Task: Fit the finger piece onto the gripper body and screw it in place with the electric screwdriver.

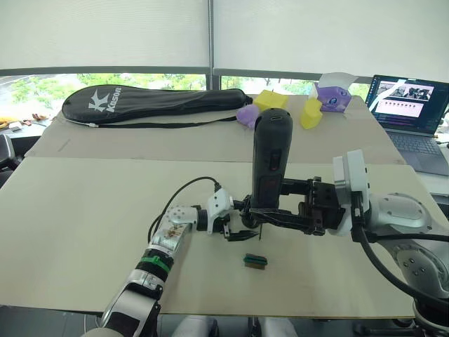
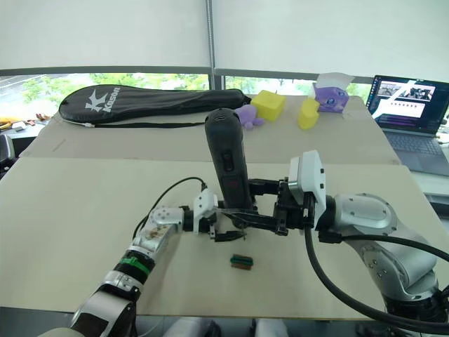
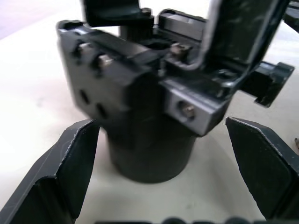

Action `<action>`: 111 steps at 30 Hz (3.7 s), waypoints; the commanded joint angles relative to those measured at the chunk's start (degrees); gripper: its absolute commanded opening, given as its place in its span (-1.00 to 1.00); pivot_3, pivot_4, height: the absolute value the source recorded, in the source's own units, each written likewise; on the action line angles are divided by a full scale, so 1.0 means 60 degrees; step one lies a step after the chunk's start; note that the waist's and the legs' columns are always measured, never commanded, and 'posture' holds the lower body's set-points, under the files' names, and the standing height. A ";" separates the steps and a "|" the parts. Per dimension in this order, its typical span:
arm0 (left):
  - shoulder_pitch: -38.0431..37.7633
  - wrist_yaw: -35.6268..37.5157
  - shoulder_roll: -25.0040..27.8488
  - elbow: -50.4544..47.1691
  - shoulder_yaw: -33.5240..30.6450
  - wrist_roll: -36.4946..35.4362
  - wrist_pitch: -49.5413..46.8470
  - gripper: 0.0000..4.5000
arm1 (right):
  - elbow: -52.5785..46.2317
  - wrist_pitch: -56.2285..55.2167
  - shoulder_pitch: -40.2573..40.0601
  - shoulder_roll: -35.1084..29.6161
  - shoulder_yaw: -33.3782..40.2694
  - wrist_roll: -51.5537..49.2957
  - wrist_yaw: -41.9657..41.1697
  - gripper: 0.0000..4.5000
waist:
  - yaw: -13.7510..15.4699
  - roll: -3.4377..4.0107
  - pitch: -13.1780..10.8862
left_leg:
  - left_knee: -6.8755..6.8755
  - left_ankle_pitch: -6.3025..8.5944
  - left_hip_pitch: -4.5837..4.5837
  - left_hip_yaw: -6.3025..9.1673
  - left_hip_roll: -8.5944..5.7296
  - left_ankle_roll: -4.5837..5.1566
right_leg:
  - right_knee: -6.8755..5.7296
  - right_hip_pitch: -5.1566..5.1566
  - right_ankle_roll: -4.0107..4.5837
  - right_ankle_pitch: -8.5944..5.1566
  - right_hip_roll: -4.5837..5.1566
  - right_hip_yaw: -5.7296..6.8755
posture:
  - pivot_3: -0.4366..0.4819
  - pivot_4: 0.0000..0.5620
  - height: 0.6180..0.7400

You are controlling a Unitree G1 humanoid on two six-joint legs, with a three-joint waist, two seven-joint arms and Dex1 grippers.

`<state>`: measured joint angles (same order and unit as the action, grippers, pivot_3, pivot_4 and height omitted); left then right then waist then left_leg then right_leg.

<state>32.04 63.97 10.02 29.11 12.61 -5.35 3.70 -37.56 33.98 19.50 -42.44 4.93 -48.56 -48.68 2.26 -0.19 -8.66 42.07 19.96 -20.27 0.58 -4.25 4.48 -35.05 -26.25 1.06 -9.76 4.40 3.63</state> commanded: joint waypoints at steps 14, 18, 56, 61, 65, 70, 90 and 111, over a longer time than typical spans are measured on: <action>0.0426 0.0042 -0.0015 0.0224 0.0250 -0.0038 0.0002 0.02 | 0.1014 0.1477 0.3272 0.0589 -0.0301 -0.1154 0.1091 -0.13 | 0.0003 0.0001 0.0001 | 0.0001 0.0000 0.0000 0.0003 0.0000 -0.0001 | 0.0000 -0.0002 0.0001 0.0000 0.0003 0.0003 | -0.05 -0.47 1.00; 0.0491 0.0063 -0.0041 0.0329 0.0285 -0.0026 0.0077 0.02 | 0.1388 0.1649 0.3817 0.0693 -0.0542 -0.0795 0.1144 -0.13 | 0.0012 0.0001 0.0001 | 0.0001 0.0000 -0.0002 0.0005 -0.0001 -0.0001 | 0.0002 -0.0001 0.0001 0.0001 0.0005 0.0006 | -0.05 -0.47 1.00; 0.0300 0.0034 -0.0028 0.0097 0.0349 -0.0022 0.0152 0.02 | 0.1607 0.1242 0.3652 0.1393 -0.0939 0.1128 0.0320 -0.13 | -0.0004 0.0003 0.0002 | 0.0002 0.0000 -0.0003 0.0003 -0.0003 -0.0001 | -0.0001 -0.0003 0.0000 0.0001 0.0003 0.0007 | -0.05 -0.47 1.00; 0.0322 0.0022 -0.0049 0.0127 0.0354 -0.0018 0.0155 0.02 | 0.1650 0.1371 0.3846 0.1391 -0.0892 0.1046 0.0349 -0.13 | -0.0005 0.0003 0.0002 | 0.0002 0.0000 -0.0003 0.0002 -0.0003 -0.0001 | -0.0001 -0.0003 0.0000 0.0001 0.0003 0.0007 | -0.05 -0.47 1.00; 0.0327 0.0017 -0.0067 0.0147 0.0353 -0.0015 0.0177 0.02 | 0.1622 0.1488 0.3950 0.1352 -0.0854 0.0952 0.0373 -0.13 | -0.0004 0.0003 0.0002 | 0.0002 0.0000 -0.0003 0.0004 -0.0003 -0.0001 | -0.0001 -0.0003 0.0000 0.0001 0.0003 0.0007 | -0.05 -0.47 1.00; 0.0317 0.0016 -0.0082 0.0133 0.0362 -0.0019 0.0183 0.02 | 0.1611 0.1480 0.3886 0.1250 -0.0859 0.0952 0.0339 -0.13 | -0.0003 0.0003 0.0002 | 0.0002 0.0000 -0.0003 0.0003 -0.0003 -0.0001 | 0.0000 -0.0003 0.0000 0.0001 0.0004 0.0007 | -0.05 -0.47 1.00; 0.0351 0.0005 -0.0093 0.0097 0.0387 -0.0039 0.0186 0.02 | 0.1542 0.1367 0.3560 0.1154 -0.0929 0.1035 0.0226 -0.13 | -0.0001 0.0003 0.0001 | 0.0001 0.0000 -0.0003 0.0003 -0.0003 -0.0001 | 0.0002 -0.0003 0.0000 0.0001 0.0004 0.0006 | -0.05 -0.47 1.00; 0.0276 -0.0072 -0.0121 -0.0004 0.0416 -0.0067 0.0152 0.02 | 0.1617 0.1086 0.3191 0.1310 -0.1111 0.1369 0.0150 -0.13 | 0.0003 0.0003 0.0002 | 0.0001 0.0000 -0.0004 0.0004 -0.0003 -0.0001 | 0.0002 -0.0003 0.0000 0.0001 0.0004 0.0006 | -0.05 -0.47 1.00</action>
<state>33.88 63.58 9.89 30.72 14.46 -5.49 4.67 -26.48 42.67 38.29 -34.70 -2.69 -40.58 -47.45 2.28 -0.17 -8.65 42.07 19.96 -20.29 0.61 -4.27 4.47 -35.03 -26.26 1.06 -9.75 4.42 3.67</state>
